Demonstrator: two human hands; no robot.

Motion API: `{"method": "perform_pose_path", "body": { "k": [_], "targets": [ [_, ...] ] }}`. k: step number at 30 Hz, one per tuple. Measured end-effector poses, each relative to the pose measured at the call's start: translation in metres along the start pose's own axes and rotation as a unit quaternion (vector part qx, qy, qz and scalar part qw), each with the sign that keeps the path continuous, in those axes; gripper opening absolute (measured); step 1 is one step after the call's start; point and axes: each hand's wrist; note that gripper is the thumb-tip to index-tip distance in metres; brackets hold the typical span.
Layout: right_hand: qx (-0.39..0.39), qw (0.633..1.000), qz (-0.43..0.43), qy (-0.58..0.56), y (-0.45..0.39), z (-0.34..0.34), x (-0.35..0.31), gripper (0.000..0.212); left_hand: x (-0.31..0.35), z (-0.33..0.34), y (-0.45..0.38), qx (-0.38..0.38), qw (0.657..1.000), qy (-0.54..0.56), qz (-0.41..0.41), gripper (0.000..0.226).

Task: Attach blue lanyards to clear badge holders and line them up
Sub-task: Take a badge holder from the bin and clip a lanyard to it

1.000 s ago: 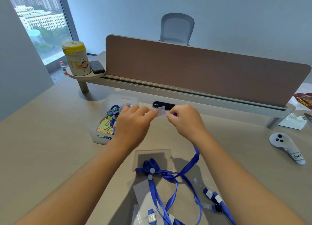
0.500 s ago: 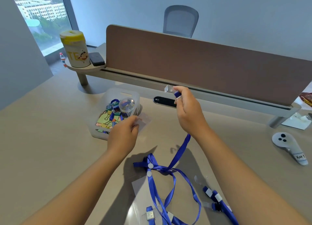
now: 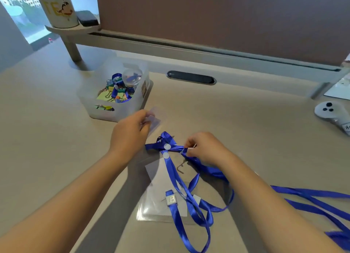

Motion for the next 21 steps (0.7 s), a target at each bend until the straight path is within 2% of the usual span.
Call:
{"method": "perform_pose_path", "body": {
  "k": [4,8,12,14,17,21],
  "targets": [
    [0.085,0.988,0.008,0.127,0.006,0.034,0.006,0.022,-0.011,0.003,0.017,0.027,0.998,0.000,0.058,0.024],
    [0.183,0.954,0.008,0.236,0.015,0.056,0.005,0.024,-0.021,0.003,0.040,0.038,0.995,-0.004,0.097,0.023],
    [0.223,0.928,0.003,0.298,0.025,0.063,-0.001,0.018,-0.030,-0.005,0.056,0.044,0.993,0.003,0.107,0.023],
    [0.226,0.931,0.019,0.286,0.029,0.061,-0.004,0.021,-0.032,-0.011,0.060,0.046,0.994,0.004,0.101,0.025],
    [0.232,0.956,0.055,0.171,0.033,0.052,-0.010,0.027,-0.035,-0.020,0.061,0.049,0.995,0.001,0.086,0.026],
    [0.224,0.971,0.056,0.070,0.031,0.034,-0.018,0.031,-0.035,-0.029,0.059,0.064,0.995,0.015,0.070,0.025]
  ]
}}
Point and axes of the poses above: each hand's wrist, its own y-axis away from the middle knuckle, its own z-axis out of the palm, x = y × z, and after that the axes turned 4 degrees about z, right-handed
